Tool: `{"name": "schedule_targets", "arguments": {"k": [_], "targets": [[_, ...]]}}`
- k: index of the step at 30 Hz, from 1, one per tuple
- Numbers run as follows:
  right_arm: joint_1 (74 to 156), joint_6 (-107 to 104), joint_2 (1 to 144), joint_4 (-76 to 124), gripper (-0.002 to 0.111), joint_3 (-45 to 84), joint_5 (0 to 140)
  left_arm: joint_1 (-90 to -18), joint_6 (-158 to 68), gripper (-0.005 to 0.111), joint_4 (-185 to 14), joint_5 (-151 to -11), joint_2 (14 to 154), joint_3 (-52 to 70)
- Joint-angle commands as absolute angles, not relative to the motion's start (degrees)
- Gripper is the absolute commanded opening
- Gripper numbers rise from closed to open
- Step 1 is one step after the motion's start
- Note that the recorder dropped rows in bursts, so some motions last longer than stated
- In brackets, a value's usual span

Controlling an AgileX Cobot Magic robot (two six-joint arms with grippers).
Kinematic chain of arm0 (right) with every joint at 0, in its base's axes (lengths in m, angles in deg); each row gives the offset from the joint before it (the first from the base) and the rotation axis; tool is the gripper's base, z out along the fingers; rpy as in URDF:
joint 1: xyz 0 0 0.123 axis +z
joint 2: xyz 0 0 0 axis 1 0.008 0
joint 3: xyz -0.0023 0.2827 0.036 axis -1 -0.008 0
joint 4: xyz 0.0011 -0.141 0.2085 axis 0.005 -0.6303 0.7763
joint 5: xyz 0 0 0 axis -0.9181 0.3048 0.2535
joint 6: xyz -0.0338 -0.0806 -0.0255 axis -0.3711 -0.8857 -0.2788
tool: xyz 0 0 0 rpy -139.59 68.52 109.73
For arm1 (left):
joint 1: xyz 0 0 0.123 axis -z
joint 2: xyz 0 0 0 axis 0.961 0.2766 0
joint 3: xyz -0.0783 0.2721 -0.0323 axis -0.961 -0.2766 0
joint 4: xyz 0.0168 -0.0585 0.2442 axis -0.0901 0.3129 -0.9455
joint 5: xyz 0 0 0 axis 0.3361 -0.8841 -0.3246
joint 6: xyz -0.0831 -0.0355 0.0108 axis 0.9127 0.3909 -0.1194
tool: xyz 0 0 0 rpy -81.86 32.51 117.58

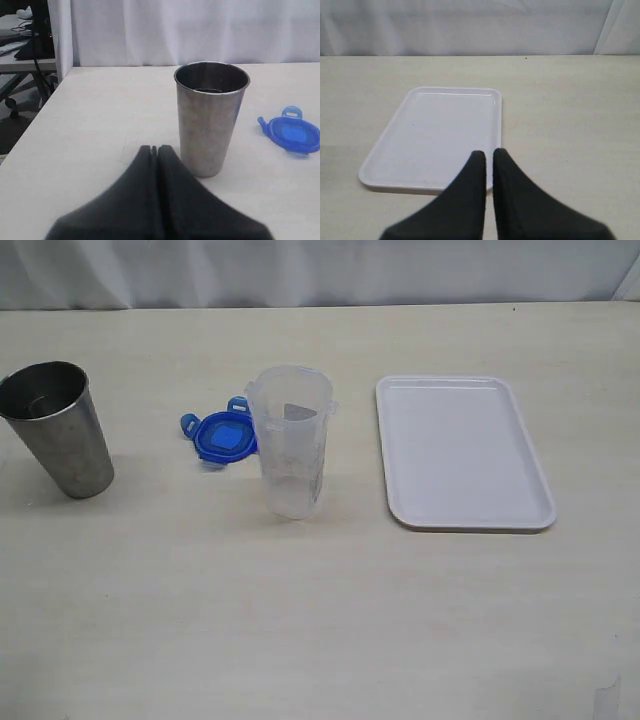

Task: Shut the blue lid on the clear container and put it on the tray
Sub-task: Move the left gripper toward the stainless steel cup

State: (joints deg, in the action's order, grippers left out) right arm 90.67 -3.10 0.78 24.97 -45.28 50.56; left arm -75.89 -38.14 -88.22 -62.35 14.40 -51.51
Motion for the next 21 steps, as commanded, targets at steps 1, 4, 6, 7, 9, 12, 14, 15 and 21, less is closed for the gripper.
{"name": "schedule_targets", "arguments": {"k": [1,4,6,7,9,12,14,15,21], "targets": [[90.33,-3.08,0.53,24.49,0.005,-45.40,50.36,-75.53,-38.14,0.000,-88.44,-66.22,14.29,-51.71],[90.33,-3.08,0.53,24.49,0.005,-45.40,50.36,-75.53,-38.14,0.000,-87.52,-72.32,14.29,-51.71],[90.33,-3.08,0.53,24.49,0.005,-45.40,50.36,-75.53,-38.14,0.000,-86.39,-75.04,14.29,-51.71],[90.33,-3.08,0.53,24.49,0.005,-45.40,50.36,-75.53,-38.55,0.000,-87.44,-76.71,14.29,-51.71],[90.33,-3.08,0.53,24.49,0.005,-45.40,50.36,-75.53,-38.55,0.000,-88.72,-82.39,14.29,-51.71],[90.33,-3.08,0.53,24.49,0.005,-45.40,50.36,-75.53,-36.28,0.000,-87.13,-91.39,14.29,-51.71],[90.33,-3.08,0.53,24.49,0.005,-45.40,50.36,-75.53,-31.52,0.000,-85.50,-95.75,14.29,-51.71],[90.33,-3.08,0.53,24.49,0.005,-45.40,50.36,-75.53,-30.19,0.000,-85.50,-98.39,14.29,-51.71],[90.33,-3.08,0.53,24.49,0.005,-45.40,50.36,-75.53,-28.74,0.000,-84.22,-111.08,14.29,-51.71]]}}
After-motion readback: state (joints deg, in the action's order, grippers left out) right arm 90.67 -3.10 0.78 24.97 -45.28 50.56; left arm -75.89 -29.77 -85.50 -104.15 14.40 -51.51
